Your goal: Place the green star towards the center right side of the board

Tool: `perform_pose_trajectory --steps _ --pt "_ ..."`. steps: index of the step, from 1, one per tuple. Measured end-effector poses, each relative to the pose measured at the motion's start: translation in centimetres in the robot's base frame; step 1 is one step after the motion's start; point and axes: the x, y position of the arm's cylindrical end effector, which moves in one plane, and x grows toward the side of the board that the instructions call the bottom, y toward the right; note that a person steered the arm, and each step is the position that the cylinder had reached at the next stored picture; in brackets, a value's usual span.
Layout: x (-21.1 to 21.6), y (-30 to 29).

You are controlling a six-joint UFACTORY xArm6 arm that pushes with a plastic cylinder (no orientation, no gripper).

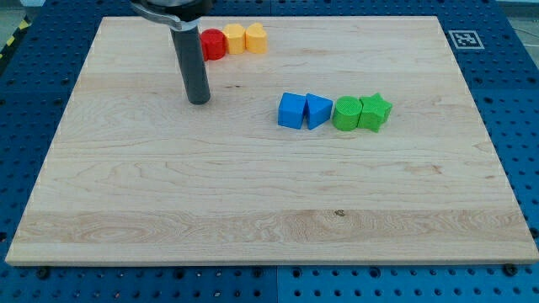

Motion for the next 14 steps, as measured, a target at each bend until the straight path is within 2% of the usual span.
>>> perform_pose_trajectory --steps 1,3,6,8,12,14 --pt "0.8 1.3" --pt "-0.7 1.3" --pt "-6.9 2.0" --pt "-6.3 7.6" --pt "-5.4 10.3" --pt "-4.9 15.4"
